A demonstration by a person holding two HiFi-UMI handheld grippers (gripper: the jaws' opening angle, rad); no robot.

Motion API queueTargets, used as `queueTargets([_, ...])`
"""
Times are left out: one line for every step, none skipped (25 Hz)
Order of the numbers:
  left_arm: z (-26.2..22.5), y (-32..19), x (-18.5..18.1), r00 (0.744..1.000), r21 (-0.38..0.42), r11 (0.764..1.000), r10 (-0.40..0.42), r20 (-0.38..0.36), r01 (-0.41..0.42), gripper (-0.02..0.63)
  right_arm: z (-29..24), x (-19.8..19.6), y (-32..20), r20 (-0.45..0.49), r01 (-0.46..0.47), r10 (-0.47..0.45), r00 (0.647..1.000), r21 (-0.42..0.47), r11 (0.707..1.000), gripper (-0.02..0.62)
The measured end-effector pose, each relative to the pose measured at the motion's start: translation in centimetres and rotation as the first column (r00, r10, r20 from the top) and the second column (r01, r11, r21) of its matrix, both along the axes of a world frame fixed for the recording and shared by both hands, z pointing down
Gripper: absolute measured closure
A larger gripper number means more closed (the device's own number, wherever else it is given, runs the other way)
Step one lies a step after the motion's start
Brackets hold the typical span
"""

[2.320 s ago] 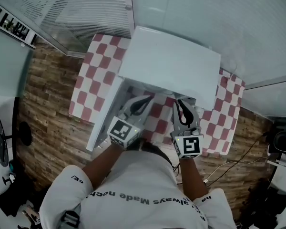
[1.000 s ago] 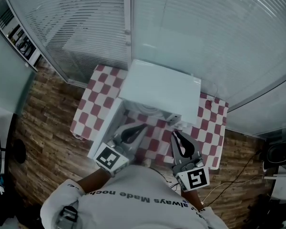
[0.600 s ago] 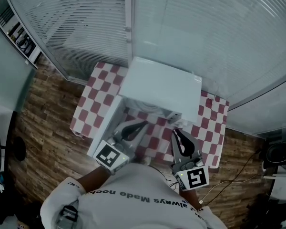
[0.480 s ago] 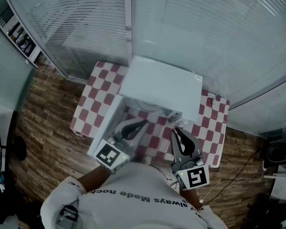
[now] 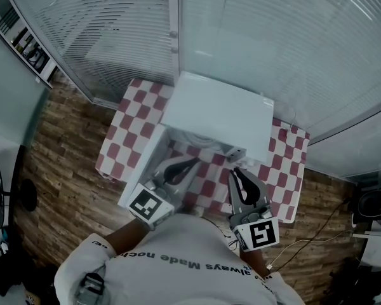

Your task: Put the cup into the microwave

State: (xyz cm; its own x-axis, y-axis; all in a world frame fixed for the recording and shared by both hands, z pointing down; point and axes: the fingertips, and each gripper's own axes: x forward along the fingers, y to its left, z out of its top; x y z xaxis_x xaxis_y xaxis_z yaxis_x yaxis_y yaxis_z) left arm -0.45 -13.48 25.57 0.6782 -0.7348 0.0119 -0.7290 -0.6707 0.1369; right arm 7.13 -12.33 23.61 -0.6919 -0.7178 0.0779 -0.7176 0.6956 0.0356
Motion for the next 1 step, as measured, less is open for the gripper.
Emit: queueTargets([0.03, -0.06, -0.02, 1.000, 0.003, 1.000, 0.001, 0.000, -0.001, 0.603, 0.01, -0.03, -0.08, 0.002, -0.002, 0.002, 1.000, -0.001, 1.000, 0.560])
